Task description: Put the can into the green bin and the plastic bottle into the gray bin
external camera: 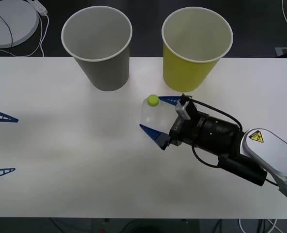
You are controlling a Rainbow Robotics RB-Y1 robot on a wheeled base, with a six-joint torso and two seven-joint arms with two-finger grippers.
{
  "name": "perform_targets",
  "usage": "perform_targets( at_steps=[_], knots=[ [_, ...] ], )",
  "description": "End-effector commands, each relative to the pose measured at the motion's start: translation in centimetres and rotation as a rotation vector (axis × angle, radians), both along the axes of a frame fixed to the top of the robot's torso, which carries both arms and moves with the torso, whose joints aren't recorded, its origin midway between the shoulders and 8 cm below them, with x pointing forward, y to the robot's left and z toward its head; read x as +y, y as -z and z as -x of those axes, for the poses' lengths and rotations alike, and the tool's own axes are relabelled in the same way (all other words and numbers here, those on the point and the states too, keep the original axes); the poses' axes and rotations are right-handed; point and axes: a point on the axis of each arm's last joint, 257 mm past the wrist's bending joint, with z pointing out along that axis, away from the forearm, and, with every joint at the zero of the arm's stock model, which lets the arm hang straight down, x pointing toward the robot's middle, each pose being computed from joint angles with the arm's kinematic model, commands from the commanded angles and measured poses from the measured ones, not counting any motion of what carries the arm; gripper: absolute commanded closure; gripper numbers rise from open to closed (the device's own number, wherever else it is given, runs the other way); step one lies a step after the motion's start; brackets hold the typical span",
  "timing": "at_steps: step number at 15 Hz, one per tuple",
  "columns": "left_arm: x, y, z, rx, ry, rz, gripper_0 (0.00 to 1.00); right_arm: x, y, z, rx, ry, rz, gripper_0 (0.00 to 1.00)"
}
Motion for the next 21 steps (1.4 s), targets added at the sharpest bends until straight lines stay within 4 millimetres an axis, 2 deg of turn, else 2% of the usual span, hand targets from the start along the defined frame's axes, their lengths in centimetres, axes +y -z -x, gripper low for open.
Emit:
perform_targets(
  at_steps=[1,4,10,18,19,20,21],
  knots=[
    [0.0,0.0,0.0,0.000,0.000,0.000,0.00,1.0,-0.2,-0.2,-0.010,0.002,-0.002,0.00],
    [0.0,0.0,0.0,0.000,0.000,0.000,0.00,1.9,-0.3,-0.2,-0.011,0.001,-0.008,0.00],
    [0.0,0.0,0.0,0.000,0.000,0.000,0.00,2.7,0.6,-2.3,-0.007,0.015,0.006,0.00],
    [0.0,0.0,0.0,0.000,0.000,0.000,0.00,2.4,0.7,-2.3,-0.003,0.016,0.009,0.00],
    [0.0,0.0,0.0,0.000,0.000,0.000,0.00,2.5,0.7,-2.3,-0.005,0.014,0.011,0.14],
    [0.0,0.0,0.0,0.000,0.000,0.000,0.00,2.5,0.7,-2.2,0.006,0.014,0.003,1.00],
    [0.0,0.0,0.0,0.000,0.000,0.000,0.00,2.5,0.7,-2.1,0.007,0.009,0.003,1.00]
  ],
)
